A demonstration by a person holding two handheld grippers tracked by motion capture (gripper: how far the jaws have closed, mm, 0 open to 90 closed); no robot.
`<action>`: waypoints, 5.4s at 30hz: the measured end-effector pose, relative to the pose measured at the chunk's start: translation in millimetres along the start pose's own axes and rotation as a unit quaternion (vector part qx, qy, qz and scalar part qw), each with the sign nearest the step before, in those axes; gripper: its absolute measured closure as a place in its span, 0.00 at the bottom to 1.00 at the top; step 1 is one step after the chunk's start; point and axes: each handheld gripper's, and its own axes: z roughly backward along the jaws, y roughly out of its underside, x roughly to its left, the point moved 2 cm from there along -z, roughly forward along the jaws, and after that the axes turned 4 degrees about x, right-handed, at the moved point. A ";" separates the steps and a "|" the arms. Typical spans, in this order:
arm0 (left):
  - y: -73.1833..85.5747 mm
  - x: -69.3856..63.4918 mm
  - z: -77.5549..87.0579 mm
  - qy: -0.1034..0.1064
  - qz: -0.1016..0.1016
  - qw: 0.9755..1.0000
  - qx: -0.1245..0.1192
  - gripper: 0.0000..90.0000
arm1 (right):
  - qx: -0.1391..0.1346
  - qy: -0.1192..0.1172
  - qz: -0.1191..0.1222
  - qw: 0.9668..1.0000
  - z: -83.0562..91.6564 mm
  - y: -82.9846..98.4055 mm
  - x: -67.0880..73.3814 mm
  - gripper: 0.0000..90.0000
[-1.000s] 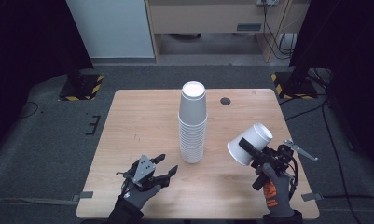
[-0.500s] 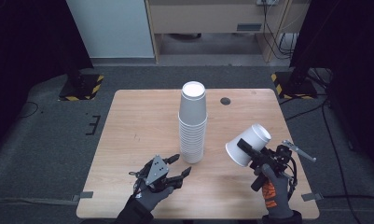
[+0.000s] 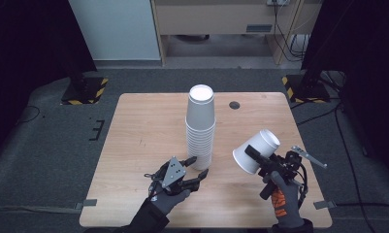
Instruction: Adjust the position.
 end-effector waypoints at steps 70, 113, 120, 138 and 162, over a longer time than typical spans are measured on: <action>-40.7 -32.6 -83.0 0.018 -0.032 0.997 -0.064 0.68 | 0.029 -0.027 -0.020 0.999 -9.8 9.7 5.4 0.18; -28.4 -32.0 -67.1 0.052 -0.031 0.998 -0.033 0.93 | 0.013 0.010 0.024 1.000 -12.5 10.5 -5.5 0.05; -26.6 -30.5 -60.2 0.054 -0.038 0.997 -0.030 0.93 | 0.004 0.024 0.035 0.999 -11.8 9.6 -8.2 0.06; -23.9 -17.3 -29.5 0.065 -0.034 0.997 -0.022 0.95 | -0.019 0.090 0.054 0.994 1.2 1.1 -28.9 0.10; 3.6 19.9 22.7 0.052 0.003 0.999 -0.003 0.94 | 0.034 0.194 0.176 0.965 5.6 9.0 -45.2 0.11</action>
